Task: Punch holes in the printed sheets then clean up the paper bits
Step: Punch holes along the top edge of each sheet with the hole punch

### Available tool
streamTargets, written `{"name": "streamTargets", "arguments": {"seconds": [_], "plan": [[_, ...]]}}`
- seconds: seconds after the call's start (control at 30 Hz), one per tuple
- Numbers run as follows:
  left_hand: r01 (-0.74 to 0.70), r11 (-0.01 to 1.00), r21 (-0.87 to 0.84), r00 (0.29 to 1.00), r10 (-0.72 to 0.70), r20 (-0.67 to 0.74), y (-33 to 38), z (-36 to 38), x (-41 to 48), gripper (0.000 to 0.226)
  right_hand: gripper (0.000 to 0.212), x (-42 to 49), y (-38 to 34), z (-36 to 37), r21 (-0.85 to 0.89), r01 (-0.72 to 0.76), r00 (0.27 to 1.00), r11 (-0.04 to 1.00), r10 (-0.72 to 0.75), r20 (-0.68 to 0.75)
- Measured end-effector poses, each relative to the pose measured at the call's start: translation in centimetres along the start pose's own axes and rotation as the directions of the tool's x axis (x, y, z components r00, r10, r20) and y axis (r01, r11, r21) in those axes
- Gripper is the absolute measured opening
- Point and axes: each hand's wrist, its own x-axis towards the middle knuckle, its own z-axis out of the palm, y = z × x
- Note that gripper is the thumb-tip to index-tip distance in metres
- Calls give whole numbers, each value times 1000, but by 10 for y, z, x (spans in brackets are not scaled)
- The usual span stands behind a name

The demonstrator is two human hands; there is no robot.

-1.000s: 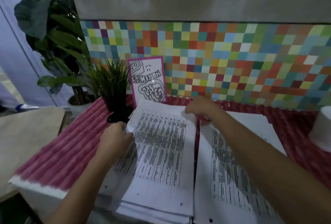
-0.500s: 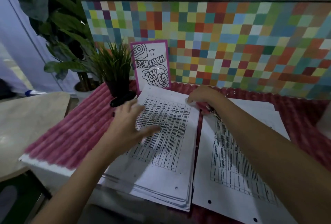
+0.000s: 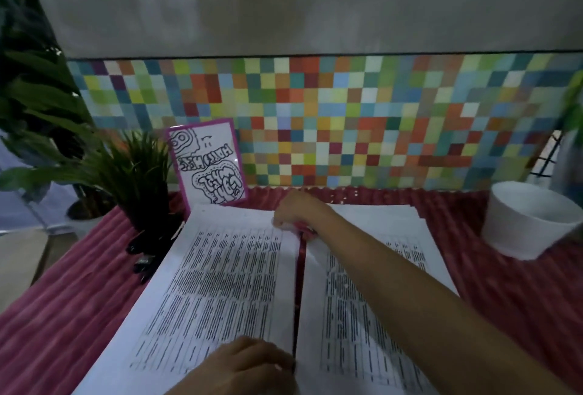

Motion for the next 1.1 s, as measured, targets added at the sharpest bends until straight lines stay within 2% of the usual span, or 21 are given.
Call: {"name": "streamTargets", "arguments": {"seconds": [0.07, 0.1, 0.13, 0.17, 0.2, 0.23, 0.3, 0.37, 0.43, 0.57, 0.63, 0.77, 0.87, 1.0, 1.1], "plan": [[28, 990, -137, 999, -25, 29, 3, -8, 9, 25, 12, -10, 5, -19, 48, 66, 993, 997, -61, -97], [20, 988, -153, 1000, -20, -1, 4, -15, 17, 25, 9, -16, 10, -33, 43, 87, 985, 995, -80, -154], [-36, 998, -45, 989, 30, -142, -1, -19, 26, 21, 9, -22, 18, -48, 40, 98, 973, 994, -87, -215], [45, 994, 97, 986, -28, -166, 2, -29, 34, 14, 12, -26, 28, -62, 29, 84, 962, 996, -74, -261], [95, 995, 44, 989, -89, -116, 6, -37, 46, 11, 15, -33, 39, -76, -16, 75, 954, 997, -77, -289], [140, 990, -6, 982, -139, -125, 3, -45, 60, 15, 16, -38, 54, -87, -67, 49, 962, 997, -65, -265], [241, 908, -342, 906, -337, -258, -3, -53, 97, 27, 17, -44, 84, -94, -167, 14, 985, 986, -42, -169], [334, 861, -383, 829, -462, -315, -21, -49, 135, 26, 25, -44, 113, -84, -173, -24, 996, 985, 8, -92], [521, 764, -380, 727, -631, -272, -40, -40, 180, 27, 27, -41, 132, -68, -15, -24, 997, 1000, 23, -71], [687, 618, -383, 561, -785, -262, -68, -17, 226, 13, 13, -37, 144, -40, 248, -14, 989, 969, 50, -140], [682, 596, -424, 526, -803, -281, -71, -5, 229, 13, 14, -32, 147, -34, 306, 0, 986, 952, 52, -161], [629, 625, -463, 493, -781, -383, -67, 11, 225, 27, 20, -24, 148, -39, 231, 22, 994, 973, 3, -107], [631, 661, -407, 517, -749, -415, -70, 19, 224, 27, 21, -21, 148, -41, 227, 24, 997, 974, -6, -82], [592, 701, -397, 541, -711, -449, -72, 22, 227, 24, 10, -21, 147, -36, 313, 26, 995, 949, 7, -102], [537, 734, -415, 553, -678, -484, -78, 24, 229, 17, 26, -26, 143, -38, 353, 53, 994, 934, -14, -112]]}}
